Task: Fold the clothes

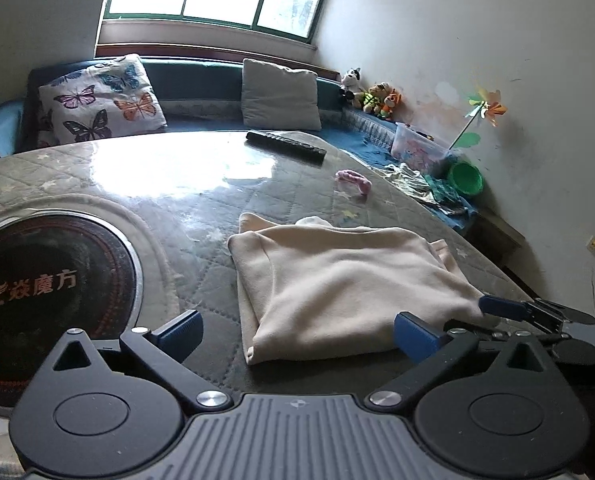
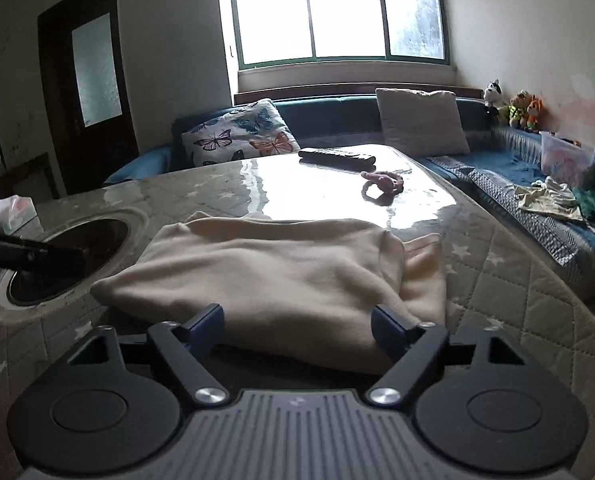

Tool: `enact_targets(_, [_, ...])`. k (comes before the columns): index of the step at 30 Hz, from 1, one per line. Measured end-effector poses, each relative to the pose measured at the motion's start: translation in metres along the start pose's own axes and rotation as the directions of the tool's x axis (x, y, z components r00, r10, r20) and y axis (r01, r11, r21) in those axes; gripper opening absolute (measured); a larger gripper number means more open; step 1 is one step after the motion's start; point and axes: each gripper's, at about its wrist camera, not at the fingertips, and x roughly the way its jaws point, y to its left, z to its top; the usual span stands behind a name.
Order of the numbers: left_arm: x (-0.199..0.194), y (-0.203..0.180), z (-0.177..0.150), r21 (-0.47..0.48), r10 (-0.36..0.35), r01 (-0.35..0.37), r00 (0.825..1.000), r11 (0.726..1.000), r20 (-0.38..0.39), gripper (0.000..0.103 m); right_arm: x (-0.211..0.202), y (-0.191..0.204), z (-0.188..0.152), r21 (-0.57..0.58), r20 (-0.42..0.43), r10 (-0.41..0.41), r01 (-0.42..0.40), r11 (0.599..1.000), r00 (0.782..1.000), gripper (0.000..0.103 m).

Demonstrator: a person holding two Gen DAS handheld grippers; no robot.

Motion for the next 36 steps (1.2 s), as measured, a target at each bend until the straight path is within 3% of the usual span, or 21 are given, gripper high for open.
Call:
enact_targets(3, [-0.003, -0.001, -0.002, 0.008, 0.021, -0.021, 1.0, 1.0, 0.009, 0.103, -0.004, 0.007, -0.001, -0.002, 0.001, -0.012, 0.012, 1.0, 1.0, 0.095])
enact_targets(7, [-0.009, -0.003, -0.006, 0.019, 0.044, -0.044, 0.999, 0.999, 0.025, 0.103, -0.01, 0.014, -0.001, -0.014, 0.015, -0.037, 0.037, 0.999, 0.999, 0.102])
enact_targets(11, [-0.018, -0.007, -0.01, 0.033, 0.08, -0.082, 0.995, 0.996, 0.062, 0.103, -0.013, 0.02, -0.003, -0.026, 0.018, -0.073, 0.073, 0.997, 0.997, 0.103])
enact_targets(14, [-0.025, -0.009, -0.012, 0.036, 0.138, -0.143, 0.985, 0.989, 0.107, 0.103, -0.016, 0.023, -0.004, -0.019, 0.018, -0.093, 0.093, 0.995, 0.996, 0.103])
enact_targets(17, [-0.034, -0.011, -0.014, 0.029, 0.213, -0.22, 0.964, 0.975, 0.162, 0.103, -0.019, 0.026, -0.004, -0.013, 0.022, -0.108, 0.109, 0.994, 0.994, 0.103])
enact_targets(20, [-0.041, -0.012, -0.016, 0.018, 0.237, -0.245, 0.953, 0.969, 0.19, 0.103, -0.023, 0.029, -0.005, -0.012, 0.021, -0.111, 0.111, 0.994, 0.994, 0.103])
enact_targets(36, [-0.05, -0.018, -0.033, 0.003, 0.202, -0.203, 0.975, 0.979, 0.097, 0.103, -0.034, 0.048, -0.011, 0.01, 0.006, -0.124, 0.124, 0.992, 0.992, 0.103])
